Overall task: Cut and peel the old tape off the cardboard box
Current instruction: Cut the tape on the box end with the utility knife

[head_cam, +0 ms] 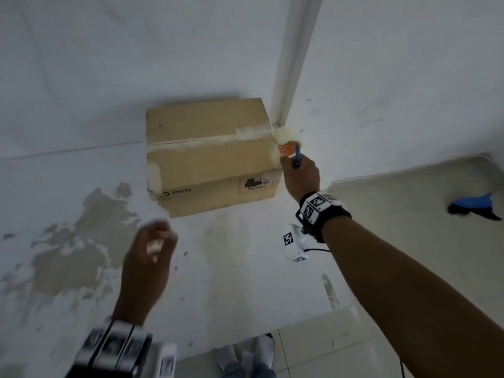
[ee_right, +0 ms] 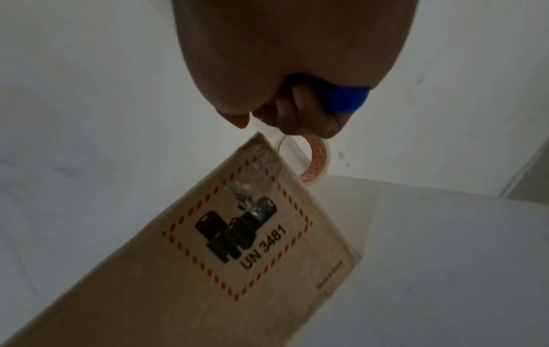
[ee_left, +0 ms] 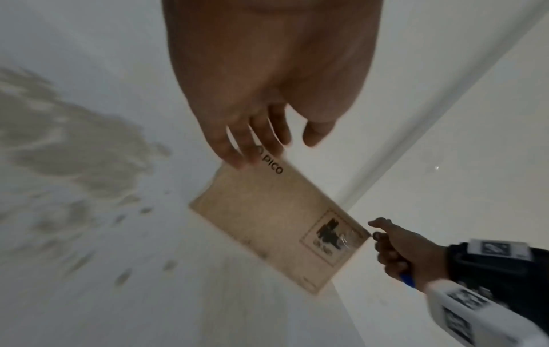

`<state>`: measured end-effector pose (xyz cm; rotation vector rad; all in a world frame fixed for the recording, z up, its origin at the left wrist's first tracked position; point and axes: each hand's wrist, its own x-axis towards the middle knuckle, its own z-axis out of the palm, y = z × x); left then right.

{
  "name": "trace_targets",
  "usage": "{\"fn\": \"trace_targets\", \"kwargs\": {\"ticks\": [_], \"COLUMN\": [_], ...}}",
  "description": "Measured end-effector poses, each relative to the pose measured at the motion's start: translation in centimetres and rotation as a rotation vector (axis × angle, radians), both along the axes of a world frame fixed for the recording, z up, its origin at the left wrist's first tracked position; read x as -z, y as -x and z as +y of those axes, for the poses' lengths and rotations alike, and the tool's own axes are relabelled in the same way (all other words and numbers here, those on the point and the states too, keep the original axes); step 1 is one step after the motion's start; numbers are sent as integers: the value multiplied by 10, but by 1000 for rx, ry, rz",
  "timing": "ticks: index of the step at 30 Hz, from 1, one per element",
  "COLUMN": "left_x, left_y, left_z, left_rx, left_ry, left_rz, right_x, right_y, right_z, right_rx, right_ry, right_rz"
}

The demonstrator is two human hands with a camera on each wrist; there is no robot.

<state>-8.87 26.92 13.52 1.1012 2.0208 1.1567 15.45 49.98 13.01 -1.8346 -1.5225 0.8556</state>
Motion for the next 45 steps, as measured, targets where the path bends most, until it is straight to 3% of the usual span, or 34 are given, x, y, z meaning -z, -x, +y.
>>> {"fn": "trace_targets", "kwargs": {"ticks": [3, 6, 8, 13, 18, 23, 27, 30, 33, 37, 41, 45], "left_x": [1, 4, 6, 11, 11, 12, 4, 3, 7, 7, 15, 30], "left_y": [26, 35, 34, 25, 34, 58, 72, 73, 49, -36, -112, -124], "left_z": [74, 126, 145, 154, 161, 178, 187, 187, 175, 157, 151, 149], "left_rx": [-183, -263, -306, -384, -347, -232, -180, -200, -253, 0, 251, 307], "left_ry": [-80, 20, 117, 193, 191, 197, 257, 261, 117, -36, 52, 86], "left_rz": [74, 14, -34, 41, 87, 209, 323, 370, 487, 705, 694, 767], "right_x": [1, 5, 8, 14, 11, 17, 20, 9, -10, -34, -36, -29], "right_y": [5, 13, 20, 30, 27, 23, 13, 2, -5, 0, 15, 18], "right_z": [20, 27, 25, 21, 9, -32, -59, -51, -24, 25, 74, 99], "right_rx": [-33, -33, -15, 13, -53, -65, -207, -276, -239, -187, -265, -392], "right_ry": [-38, -44, -51, -89, -52, -75, -74, -110, -116, -194, -161, -32], "right_rz": [-96, -160, -134, -23, -131, -115, -125, -233, -186, -218, -343, -449]}}
